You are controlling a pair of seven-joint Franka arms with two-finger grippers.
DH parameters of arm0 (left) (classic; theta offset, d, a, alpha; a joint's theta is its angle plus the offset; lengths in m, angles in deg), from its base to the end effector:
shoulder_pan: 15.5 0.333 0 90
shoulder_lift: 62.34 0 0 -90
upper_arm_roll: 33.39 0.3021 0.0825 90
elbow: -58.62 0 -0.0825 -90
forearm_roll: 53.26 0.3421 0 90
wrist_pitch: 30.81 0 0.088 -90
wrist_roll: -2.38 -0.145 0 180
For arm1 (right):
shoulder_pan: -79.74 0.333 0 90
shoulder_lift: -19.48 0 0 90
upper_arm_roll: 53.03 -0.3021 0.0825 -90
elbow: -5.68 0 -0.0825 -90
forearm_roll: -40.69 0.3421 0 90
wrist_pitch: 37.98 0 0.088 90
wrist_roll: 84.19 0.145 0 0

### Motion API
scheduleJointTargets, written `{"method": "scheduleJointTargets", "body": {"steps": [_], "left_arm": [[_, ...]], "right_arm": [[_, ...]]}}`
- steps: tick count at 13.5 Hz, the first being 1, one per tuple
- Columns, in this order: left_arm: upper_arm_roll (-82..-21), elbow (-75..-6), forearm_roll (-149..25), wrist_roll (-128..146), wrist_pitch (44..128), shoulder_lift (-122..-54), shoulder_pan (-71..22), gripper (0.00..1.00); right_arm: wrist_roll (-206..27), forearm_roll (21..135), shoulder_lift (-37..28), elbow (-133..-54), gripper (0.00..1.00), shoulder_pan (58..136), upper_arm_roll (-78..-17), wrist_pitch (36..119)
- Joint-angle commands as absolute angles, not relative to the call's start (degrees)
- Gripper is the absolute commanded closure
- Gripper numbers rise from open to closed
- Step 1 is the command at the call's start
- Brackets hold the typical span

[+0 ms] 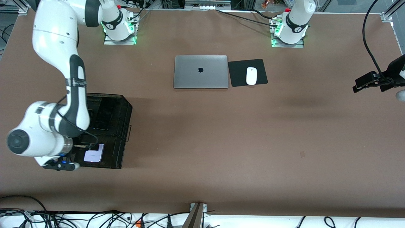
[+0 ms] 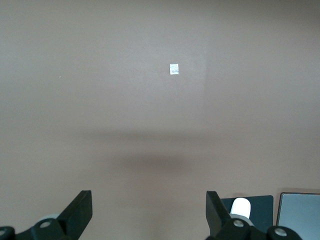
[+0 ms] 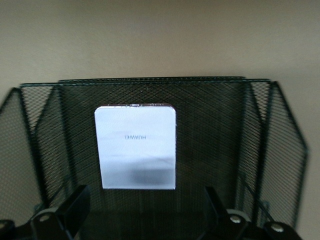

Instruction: Place phones with both arms

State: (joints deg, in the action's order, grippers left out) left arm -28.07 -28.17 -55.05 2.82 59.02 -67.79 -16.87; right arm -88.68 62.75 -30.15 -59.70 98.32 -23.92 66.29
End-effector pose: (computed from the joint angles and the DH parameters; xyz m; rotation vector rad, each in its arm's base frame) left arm 0.5368 0.0304 0.5466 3.1149 0.1199 -0.0638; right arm 0.6964 0.0109 0.2780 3.1285 -0.1258 -0.1479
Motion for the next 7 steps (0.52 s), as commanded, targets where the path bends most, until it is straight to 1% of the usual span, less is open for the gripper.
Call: {"method": "scheduleJointTargets", "body": {"steps": [1, 4, 7], "left_arm": [[-27.94, -27.51, -53.61, 2.73, 57.96, -67.52, -17.35, 0.0], [-27.94, -27.51, -53.61, 2.65, 57.96, -67.52, -17.35, 0.0], [-27.94, -27.51, -53.61, 2.56, 57.96, -67.52, -17.35, 0.0]], "right_arm": [[-88.15, 59.69, -22.64, -60.86, 0.0, 99.69, -23.41, 60.04], [-87.88, 54.06, -14.38, -62.43, 0.0, 101.36, -23.68, 52.57], [-88.67, 49.76, -5.42, -68.92, 0.0, 103.73, -23.76, 51.4]]}}
